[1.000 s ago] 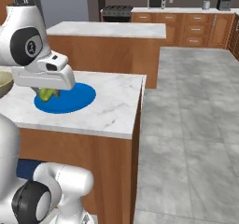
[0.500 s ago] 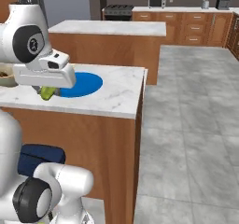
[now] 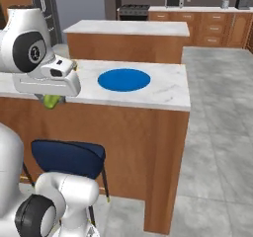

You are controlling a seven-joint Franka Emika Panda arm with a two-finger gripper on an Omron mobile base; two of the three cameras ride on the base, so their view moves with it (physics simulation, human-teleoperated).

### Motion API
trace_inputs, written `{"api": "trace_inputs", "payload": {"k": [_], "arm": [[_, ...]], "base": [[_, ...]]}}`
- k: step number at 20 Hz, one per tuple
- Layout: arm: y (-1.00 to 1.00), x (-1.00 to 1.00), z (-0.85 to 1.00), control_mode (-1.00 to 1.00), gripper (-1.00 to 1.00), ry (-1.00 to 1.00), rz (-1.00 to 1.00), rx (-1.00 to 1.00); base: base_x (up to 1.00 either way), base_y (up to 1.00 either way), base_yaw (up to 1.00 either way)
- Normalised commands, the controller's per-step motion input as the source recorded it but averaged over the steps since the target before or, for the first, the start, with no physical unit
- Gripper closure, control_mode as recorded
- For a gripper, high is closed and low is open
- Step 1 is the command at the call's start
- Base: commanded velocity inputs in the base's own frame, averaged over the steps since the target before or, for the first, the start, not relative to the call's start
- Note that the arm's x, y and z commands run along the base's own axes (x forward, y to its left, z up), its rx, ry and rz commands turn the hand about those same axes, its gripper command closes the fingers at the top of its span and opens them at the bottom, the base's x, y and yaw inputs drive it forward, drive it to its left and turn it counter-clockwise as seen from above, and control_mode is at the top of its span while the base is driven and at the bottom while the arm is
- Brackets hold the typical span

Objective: Take the fruits from the plate on the dining counter and place two fruits in each bowl.

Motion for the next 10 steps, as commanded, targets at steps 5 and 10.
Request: {"api": "trace_inputs", "payload": {"k": [5,10], "arm": [[0.0,0.0,0.0,1.0,1.0,0.0,0.0,0.0],[0.0,0.0,0.0,1.0,1.0,0.0,0.0,0.0]], "base": [[0.0,1.0,0.02],[0.0,1.0,0.03]]}}
